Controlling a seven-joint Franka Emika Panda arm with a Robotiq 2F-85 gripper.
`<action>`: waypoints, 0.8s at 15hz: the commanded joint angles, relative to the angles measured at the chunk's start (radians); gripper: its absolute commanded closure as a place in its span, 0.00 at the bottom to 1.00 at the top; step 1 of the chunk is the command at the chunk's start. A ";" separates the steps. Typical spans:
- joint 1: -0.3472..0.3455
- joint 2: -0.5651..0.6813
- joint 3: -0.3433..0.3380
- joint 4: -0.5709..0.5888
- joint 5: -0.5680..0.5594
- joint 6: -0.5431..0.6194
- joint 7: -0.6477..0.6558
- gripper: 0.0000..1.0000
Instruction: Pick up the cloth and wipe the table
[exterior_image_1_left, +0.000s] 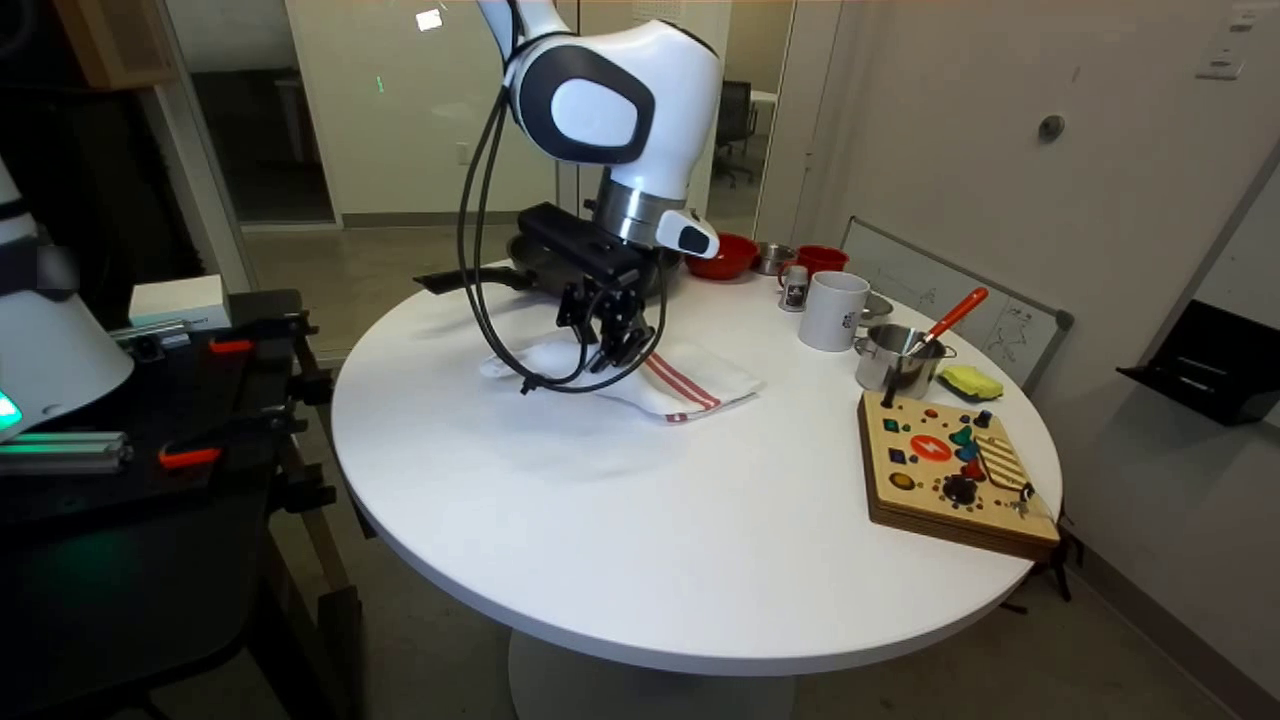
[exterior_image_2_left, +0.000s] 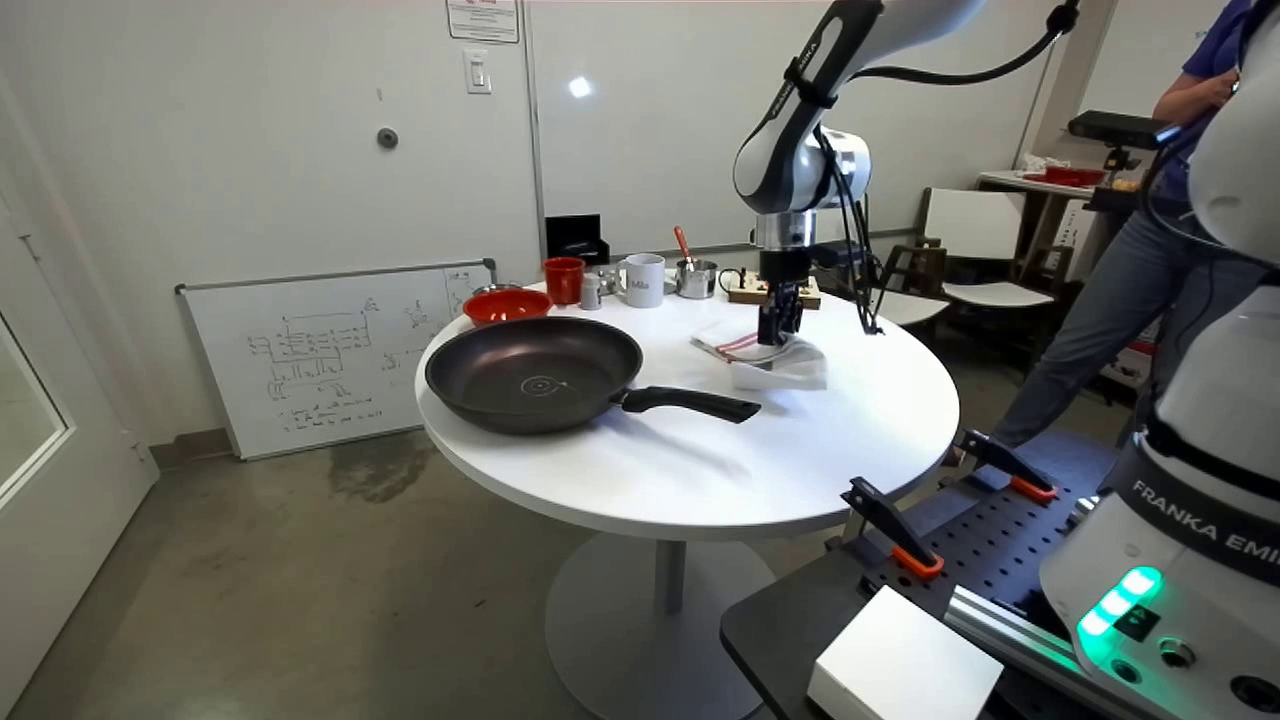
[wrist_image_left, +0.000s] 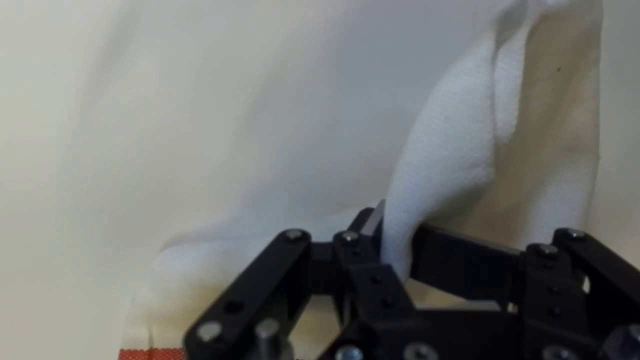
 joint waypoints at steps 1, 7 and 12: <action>0.033 -0.034 0.043 -0.033 0.058 -0.014 -0.045 0.95; 0.100 -0.036 0.114 -0.037 0.097 0.015 -0.045 0.95; 0.140 -0.020 0.095 -0.032 0.071 0.033 -0.027 0.95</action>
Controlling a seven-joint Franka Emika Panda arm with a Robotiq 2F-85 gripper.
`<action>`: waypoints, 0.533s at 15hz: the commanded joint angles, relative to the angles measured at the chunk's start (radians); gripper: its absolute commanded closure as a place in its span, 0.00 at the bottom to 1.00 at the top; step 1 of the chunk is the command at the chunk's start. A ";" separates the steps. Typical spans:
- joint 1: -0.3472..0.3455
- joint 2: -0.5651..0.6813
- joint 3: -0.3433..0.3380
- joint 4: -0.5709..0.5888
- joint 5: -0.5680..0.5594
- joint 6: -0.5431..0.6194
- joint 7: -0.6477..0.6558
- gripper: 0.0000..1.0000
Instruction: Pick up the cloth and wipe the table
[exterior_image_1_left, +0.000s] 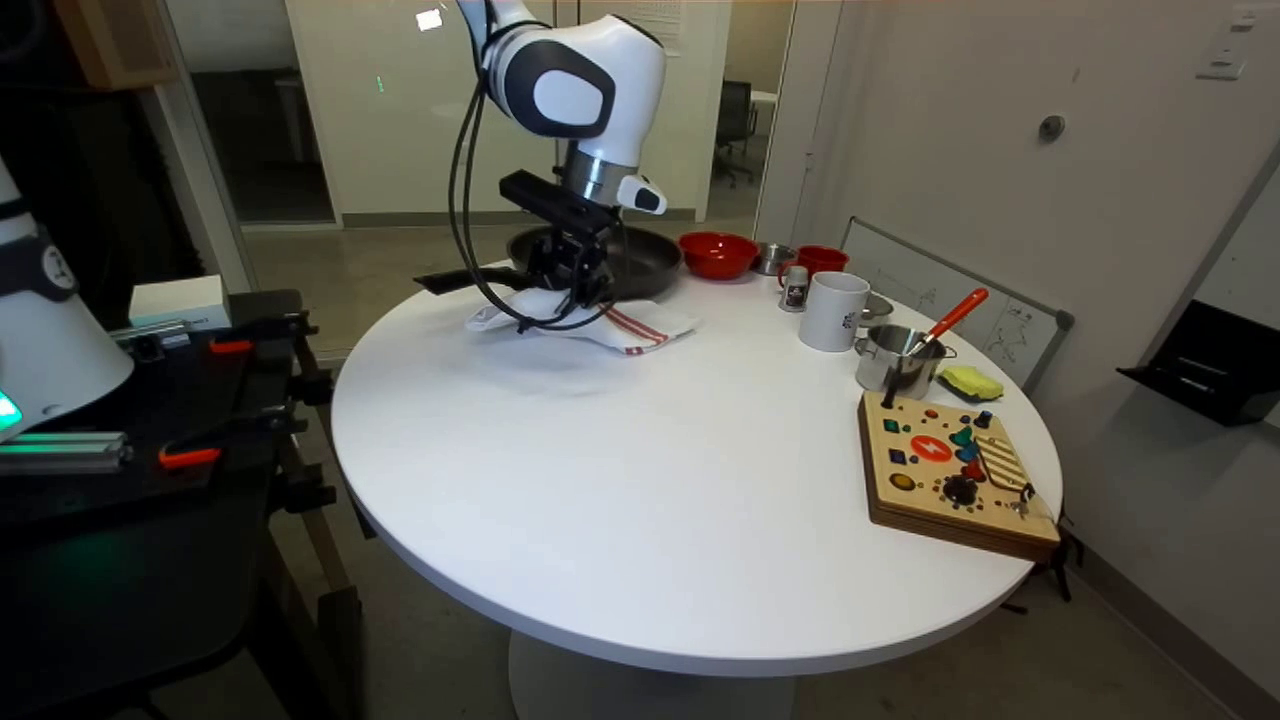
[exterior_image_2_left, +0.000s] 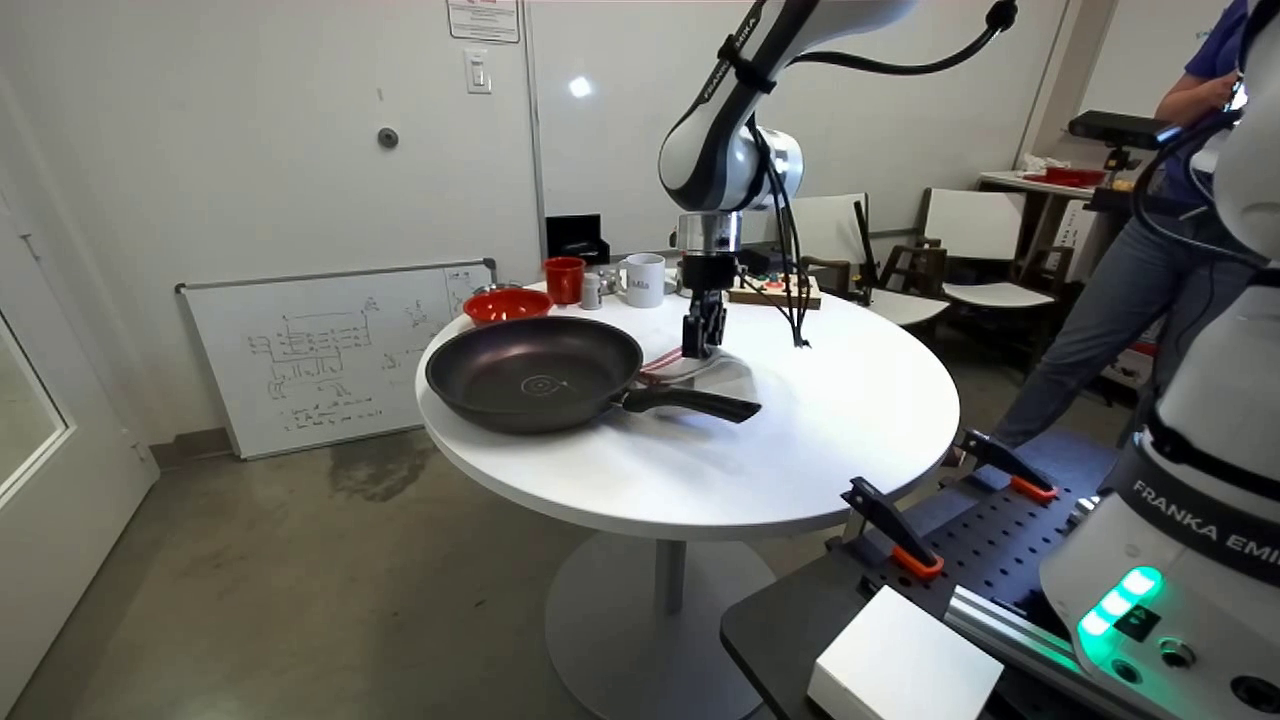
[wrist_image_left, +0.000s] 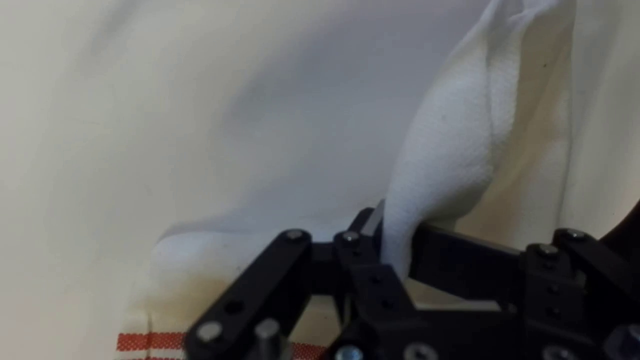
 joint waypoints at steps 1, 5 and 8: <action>0.015 -0.012 -0.033 -0.012 0.000 0.022 -0.017 0.95; -0.016 -0.030 -0.092 0.028 -0.013 -0.014 -0.023 0.95; -0.040 -0.029 -0.151 0.065 -0.030 -0.027 -0.024 0.96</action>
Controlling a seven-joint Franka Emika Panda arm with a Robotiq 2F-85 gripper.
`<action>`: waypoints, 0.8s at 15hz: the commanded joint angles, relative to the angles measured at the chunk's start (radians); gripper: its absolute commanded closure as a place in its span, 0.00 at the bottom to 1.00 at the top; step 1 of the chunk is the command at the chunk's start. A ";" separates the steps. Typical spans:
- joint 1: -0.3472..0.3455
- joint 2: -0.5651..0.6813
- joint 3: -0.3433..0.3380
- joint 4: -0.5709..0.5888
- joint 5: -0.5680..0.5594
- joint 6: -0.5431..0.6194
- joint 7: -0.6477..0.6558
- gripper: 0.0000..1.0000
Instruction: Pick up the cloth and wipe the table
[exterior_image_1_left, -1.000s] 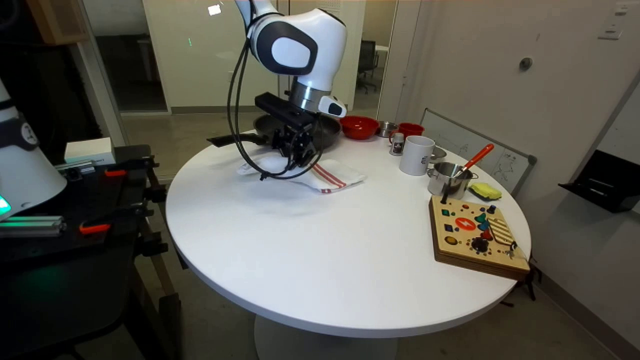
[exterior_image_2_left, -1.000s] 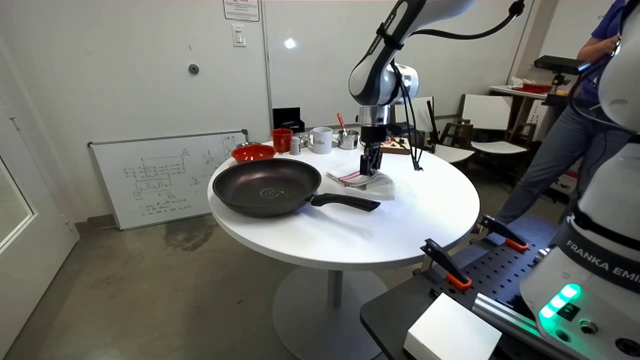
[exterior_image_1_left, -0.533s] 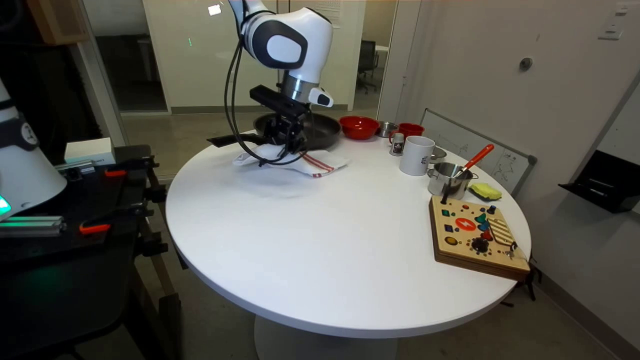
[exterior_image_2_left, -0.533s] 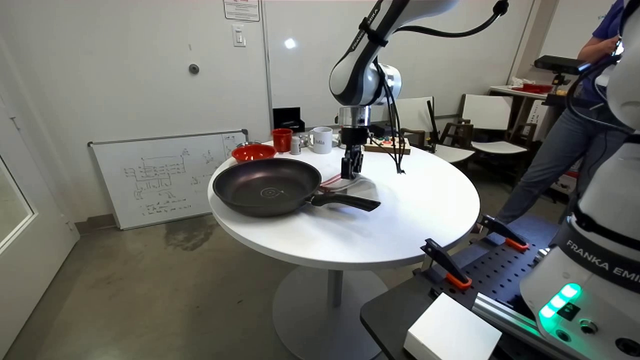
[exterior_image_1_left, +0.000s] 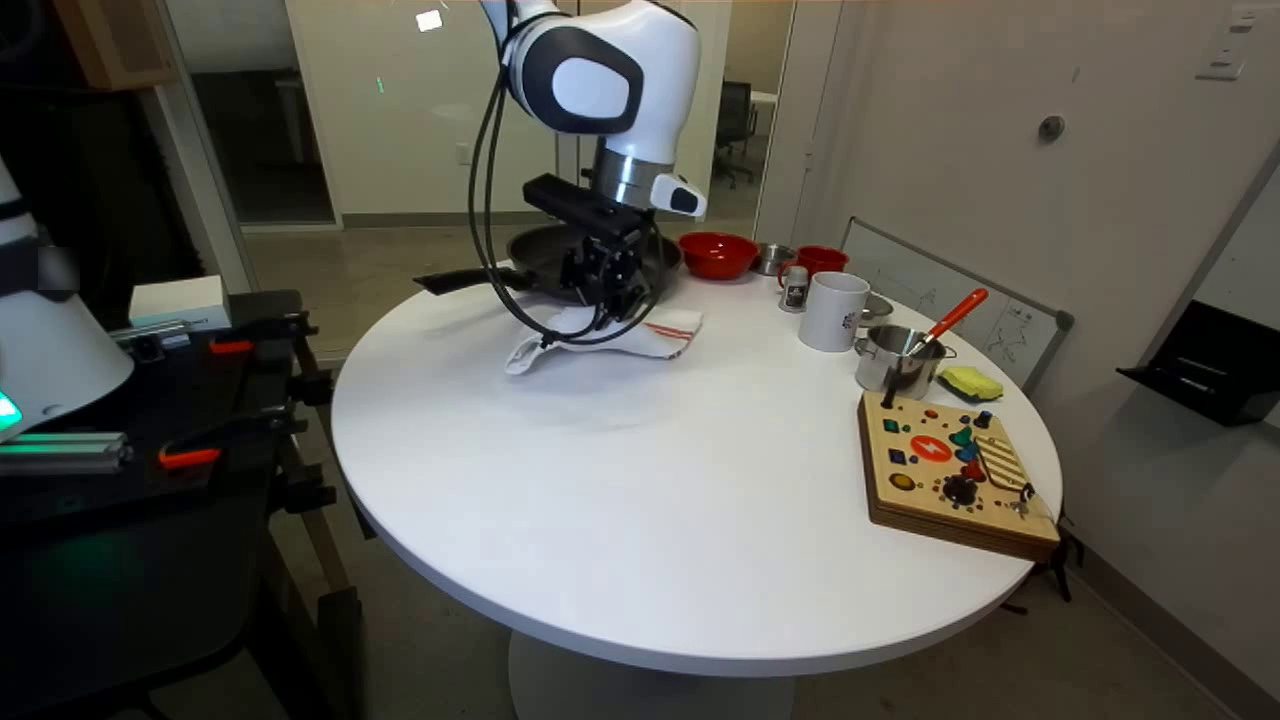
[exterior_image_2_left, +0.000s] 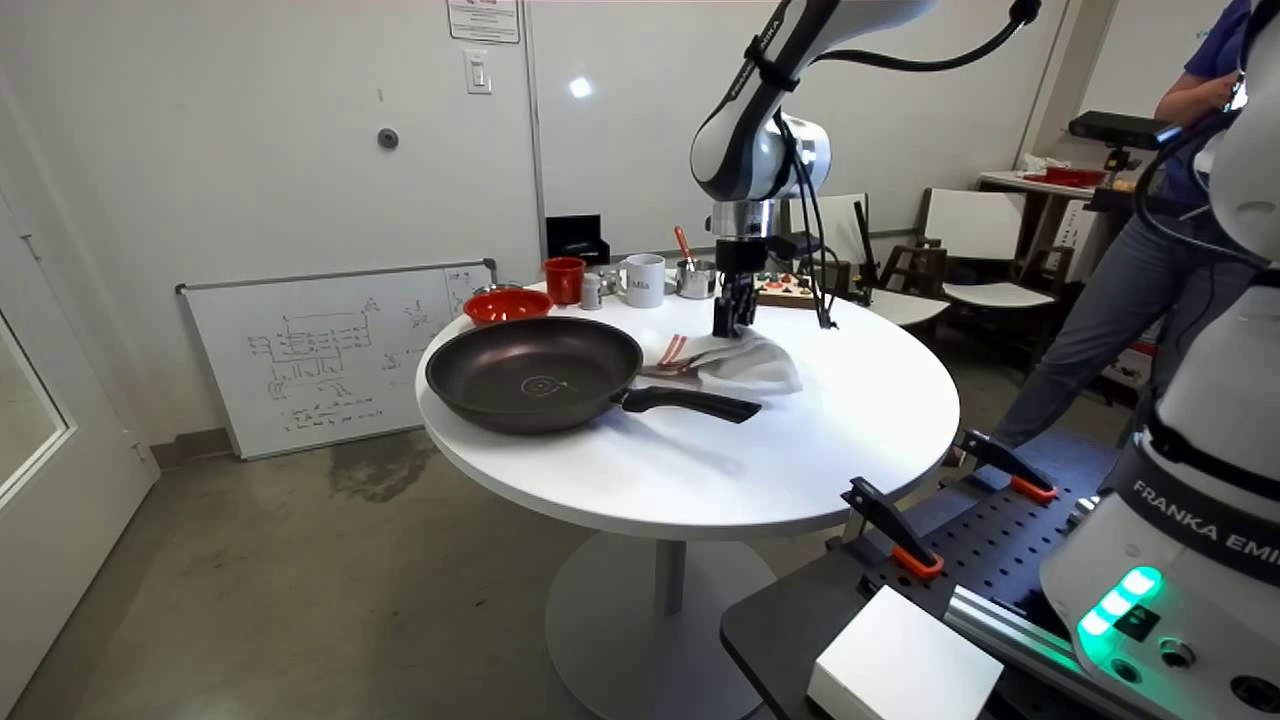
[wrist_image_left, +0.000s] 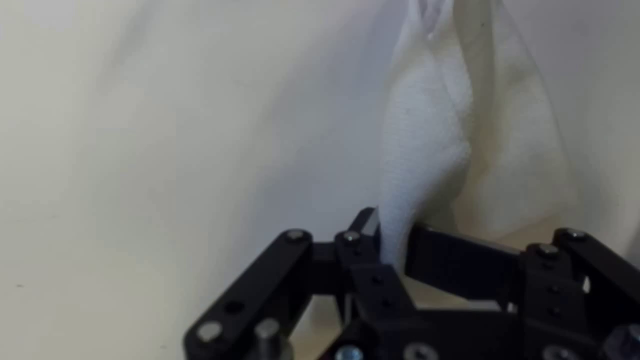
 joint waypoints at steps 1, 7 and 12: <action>-0.025 -0.004 -0.066 0.048 -0.028 -0.032 -0.014 0.96; -0.074 0.136 -0.142 0.163 -0.044 -0.025 0.005 0.96; -0.100 0.147 -0.136 0.152 -0.034 -0.011 -0.002 0.96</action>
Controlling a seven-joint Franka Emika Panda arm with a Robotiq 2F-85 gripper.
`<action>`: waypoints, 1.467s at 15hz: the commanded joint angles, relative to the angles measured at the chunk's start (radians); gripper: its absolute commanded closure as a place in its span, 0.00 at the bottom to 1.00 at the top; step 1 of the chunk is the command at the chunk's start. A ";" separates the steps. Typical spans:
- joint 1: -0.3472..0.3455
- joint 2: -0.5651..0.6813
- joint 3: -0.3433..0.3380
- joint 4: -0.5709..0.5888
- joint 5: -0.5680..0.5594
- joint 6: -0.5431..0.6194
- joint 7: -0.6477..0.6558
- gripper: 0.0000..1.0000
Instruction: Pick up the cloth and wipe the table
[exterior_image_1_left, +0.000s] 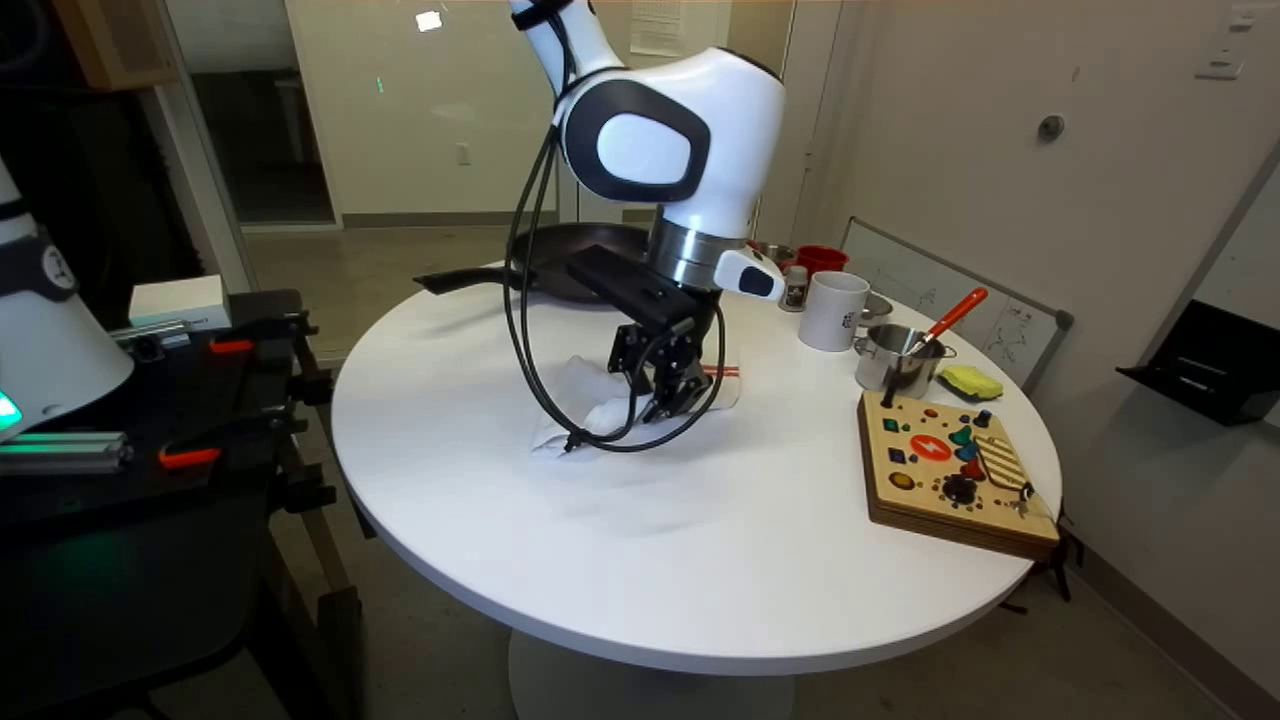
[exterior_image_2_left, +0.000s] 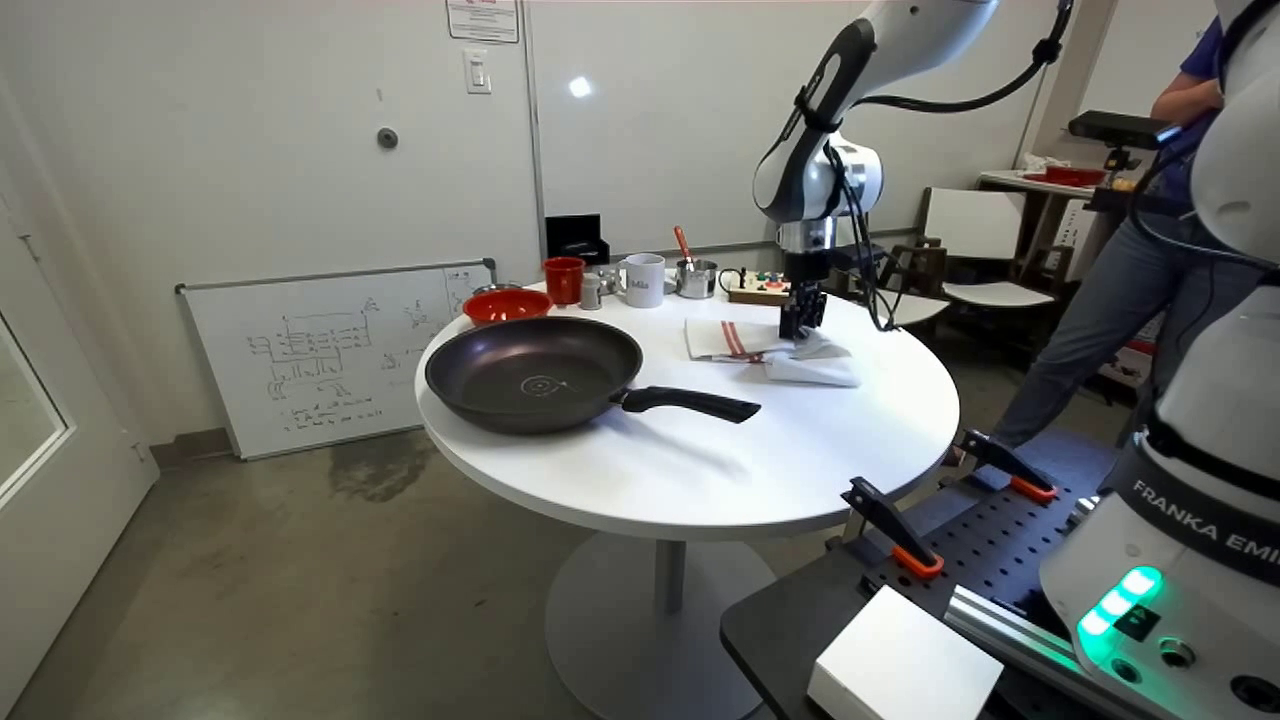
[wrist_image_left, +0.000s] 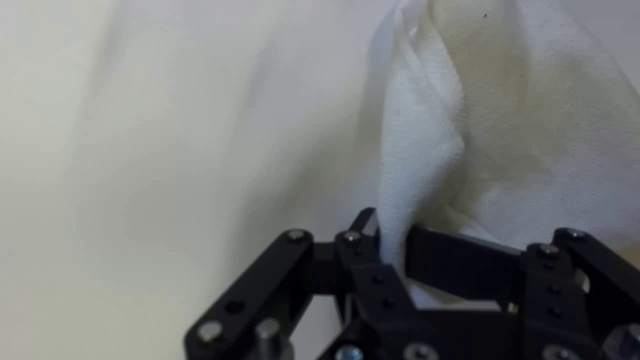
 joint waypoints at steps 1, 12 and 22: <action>-0.009 0.005 0.010 0.007 -0.010 -0.004 0.006 0.96; 0.052 0.077 0.007 0.068 -0.019 0.068 0.127 0.99; 0.168 0.239 0.028 0.344 -0.058 -0.028 0.221 0.98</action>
